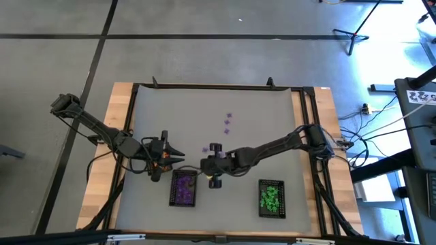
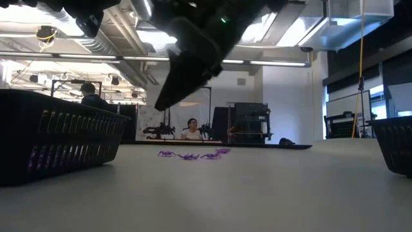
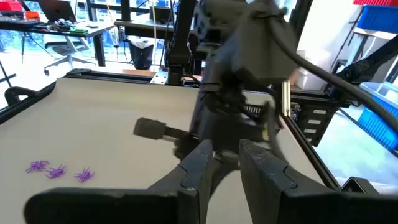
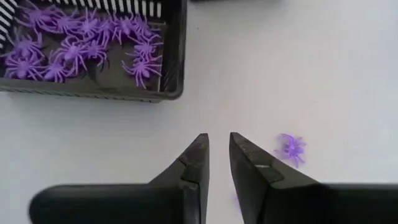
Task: Sort Halloween decoration
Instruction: Put the purple spider toy into the bottom left black basket
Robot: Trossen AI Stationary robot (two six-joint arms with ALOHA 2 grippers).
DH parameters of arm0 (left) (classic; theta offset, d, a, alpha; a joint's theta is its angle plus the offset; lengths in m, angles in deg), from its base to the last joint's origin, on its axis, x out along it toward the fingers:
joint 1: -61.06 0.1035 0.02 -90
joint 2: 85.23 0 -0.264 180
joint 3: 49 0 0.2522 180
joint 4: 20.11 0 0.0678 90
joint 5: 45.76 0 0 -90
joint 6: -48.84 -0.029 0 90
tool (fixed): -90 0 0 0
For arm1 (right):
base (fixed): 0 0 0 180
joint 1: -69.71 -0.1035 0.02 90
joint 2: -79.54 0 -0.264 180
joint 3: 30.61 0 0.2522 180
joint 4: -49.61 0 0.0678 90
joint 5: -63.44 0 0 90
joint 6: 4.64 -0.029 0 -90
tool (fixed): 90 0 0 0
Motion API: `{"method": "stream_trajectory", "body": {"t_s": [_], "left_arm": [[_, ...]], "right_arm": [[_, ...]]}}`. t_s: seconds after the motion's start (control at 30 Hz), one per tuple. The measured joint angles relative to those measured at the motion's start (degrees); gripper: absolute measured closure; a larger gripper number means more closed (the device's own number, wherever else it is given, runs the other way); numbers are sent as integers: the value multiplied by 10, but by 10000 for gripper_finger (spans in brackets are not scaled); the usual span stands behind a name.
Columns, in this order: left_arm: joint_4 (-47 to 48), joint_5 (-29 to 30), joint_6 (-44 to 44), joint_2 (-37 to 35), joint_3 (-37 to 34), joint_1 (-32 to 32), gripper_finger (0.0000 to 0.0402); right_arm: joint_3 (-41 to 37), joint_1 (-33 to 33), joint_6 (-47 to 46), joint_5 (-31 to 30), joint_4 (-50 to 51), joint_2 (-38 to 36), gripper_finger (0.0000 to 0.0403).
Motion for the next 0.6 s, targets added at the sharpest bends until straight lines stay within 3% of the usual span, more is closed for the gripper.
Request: {"method": "stream_trajectory", "body": {"t_s": [0.33, 0.6], "left_arm": [[0, 0, 0, 0, 0, 0, 327], [0, 1, 0, 0, 0, 0, 327]], "right_arm": [[-289, 50, -44, -1, -252, -144, 345], [-357, 93, -86, 37, -295, -145, 345]]}}
